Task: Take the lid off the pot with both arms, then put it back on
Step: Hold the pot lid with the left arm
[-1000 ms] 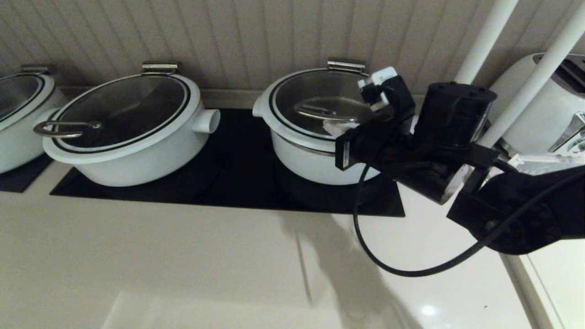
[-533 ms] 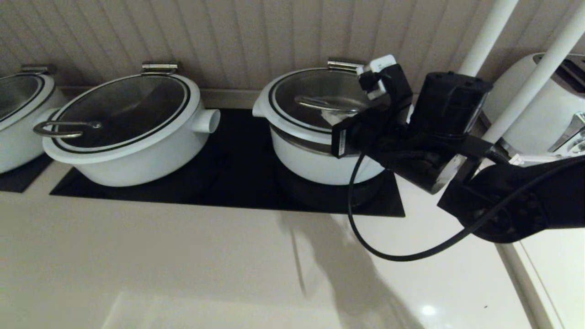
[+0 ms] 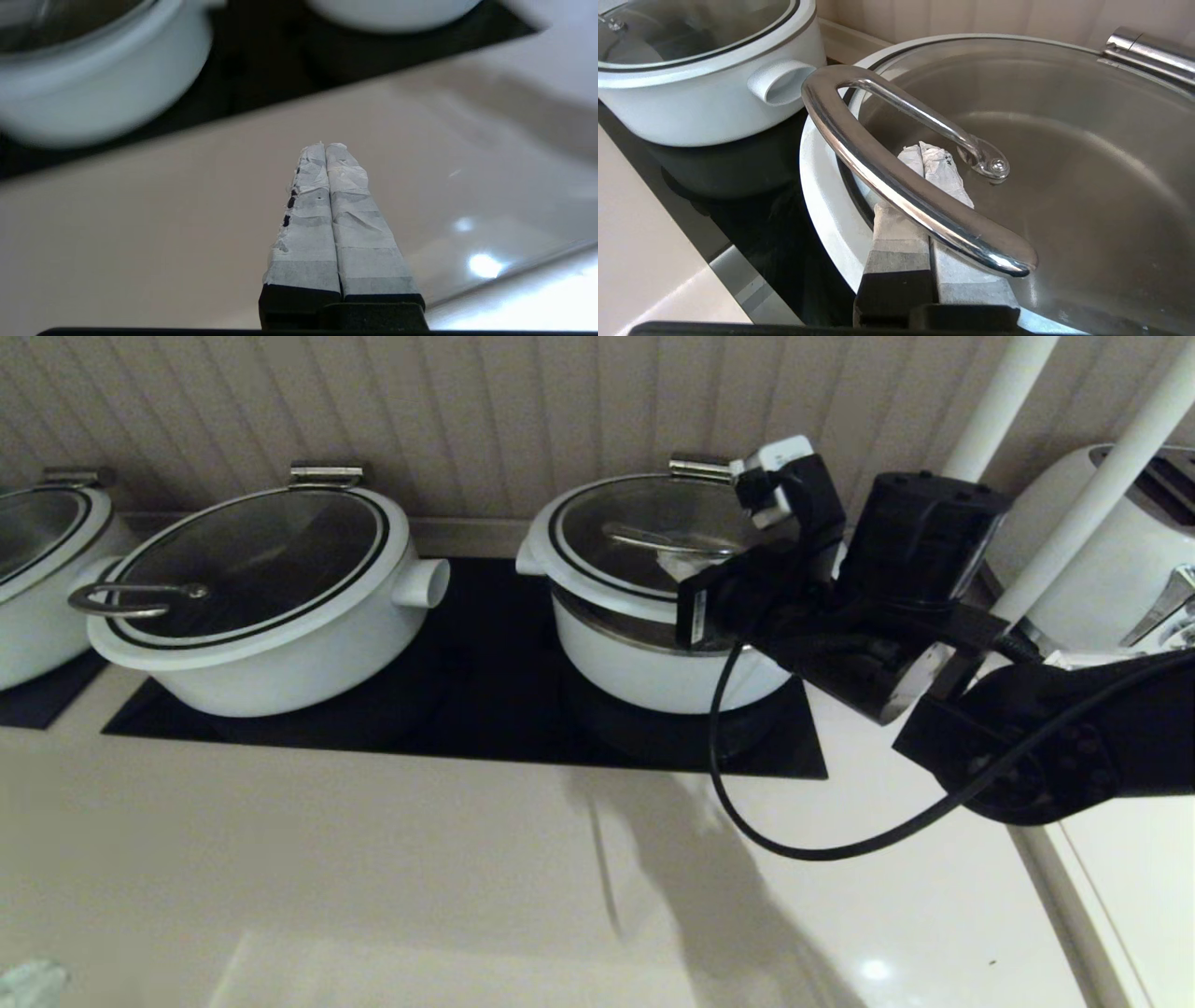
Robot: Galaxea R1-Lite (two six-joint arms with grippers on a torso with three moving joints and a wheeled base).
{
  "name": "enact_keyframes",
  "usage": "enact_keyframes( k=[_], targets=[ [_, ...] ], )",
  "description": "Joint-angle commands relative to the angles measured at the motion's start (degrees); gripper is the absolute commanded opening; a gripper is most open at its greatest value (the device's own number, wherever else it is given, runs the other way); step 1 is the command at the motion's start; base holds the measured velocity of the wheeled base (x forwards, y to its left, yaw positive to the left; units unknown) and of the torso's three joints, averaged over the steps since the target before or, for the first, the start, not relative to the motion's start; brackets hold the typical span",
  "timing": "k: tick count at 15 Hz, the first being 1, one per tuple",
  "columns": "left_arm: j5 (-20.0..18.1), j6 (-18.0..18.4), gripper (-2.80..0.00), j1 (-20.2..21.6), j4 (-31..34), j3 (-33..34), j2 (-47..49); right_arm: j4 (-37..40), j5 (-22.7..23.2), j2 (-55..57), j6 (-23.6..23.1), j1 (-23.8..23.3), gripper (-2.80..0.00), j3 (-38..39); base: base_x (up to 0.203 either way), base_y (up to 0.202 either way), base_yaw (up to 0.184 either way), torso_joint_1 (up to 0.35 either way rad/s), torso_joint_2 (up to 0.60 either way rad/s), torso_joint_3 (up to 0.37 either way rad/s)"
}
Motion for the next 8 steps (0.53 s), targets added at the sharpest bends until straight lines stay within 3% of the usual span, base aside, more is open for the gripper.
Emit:
enact_keyframes(
  k=[1,3,6,8],
  targets=[
    [-3.0,0.0,-2.80,-0.3,-5.4,-5.2,16.1,-0.2,-0.1,-0.3,-0.1,-0.1,-2.80,-0.3,0.000,0.000,0.000,0.000,0.00,0.000],
    [-4.3,-0.1,-2.80,-2.8,-12.2,-8.6,24.9,-0.2,-0.1,-0.4,-0.1,-0.2,-2.80,-0.4,0.000,0.000,0.000,0.000,0.00,0.000],
    [-4.9,-0.4,-2.80,-13.0,-18.8,-12.8,34.4,-0.2,-0.1,-0.3,-0.1,-0.2,-2.80,-1.1,0.000,0.000,0.000,0.000,0.00,0.000],
    [-4.7,-0.5,-2.80,-17.1,-22.9,-14.2,39.9,-0.2,-0.1,-0.1,-0.2,-0.2,-2.80,-1.7,0.000,0.000,0.000,0.000,0.00,0.000]
  ],
)
